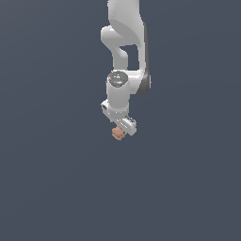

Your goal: Pick up the object and move it to a goal position.

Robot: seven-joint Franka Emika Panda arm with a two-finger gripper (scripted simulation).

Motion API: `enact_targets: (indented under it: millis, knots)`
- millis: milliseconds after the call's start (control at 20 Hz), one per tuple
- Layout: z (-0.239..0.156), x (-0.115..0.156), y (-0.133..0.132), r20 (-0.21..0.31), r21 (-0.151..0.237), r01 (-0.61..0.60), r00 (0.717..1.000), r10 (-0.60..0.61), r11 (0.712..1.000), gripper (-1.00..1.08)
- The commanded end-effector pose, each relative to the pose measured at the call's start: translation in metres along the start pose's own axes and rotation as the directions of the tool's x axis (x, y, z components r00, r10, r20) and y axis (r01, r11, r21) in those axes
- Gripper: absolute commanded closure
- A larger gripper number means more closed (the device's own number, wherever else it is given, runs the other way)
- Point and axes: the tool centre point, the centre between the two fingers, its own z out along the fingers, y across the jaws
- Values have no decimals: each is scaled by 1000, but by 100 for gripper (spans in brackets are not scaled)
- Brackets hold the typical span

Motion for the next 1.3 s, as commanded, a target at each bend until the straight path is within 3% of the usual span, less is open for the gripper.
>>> enact_targets:
  millis: [0,600,650,1250]
  knots:
    - [7,0,0,1,-1,-1,1000,1,1000,-92]
    - [46,-1,1,0,-1,-4,1000,4,1000,-92]
    - [46,-1,1,0,-1,-4,1000,4,1000,108]
    - [44,0,0,0,1,-4,1000,4,1000,108]
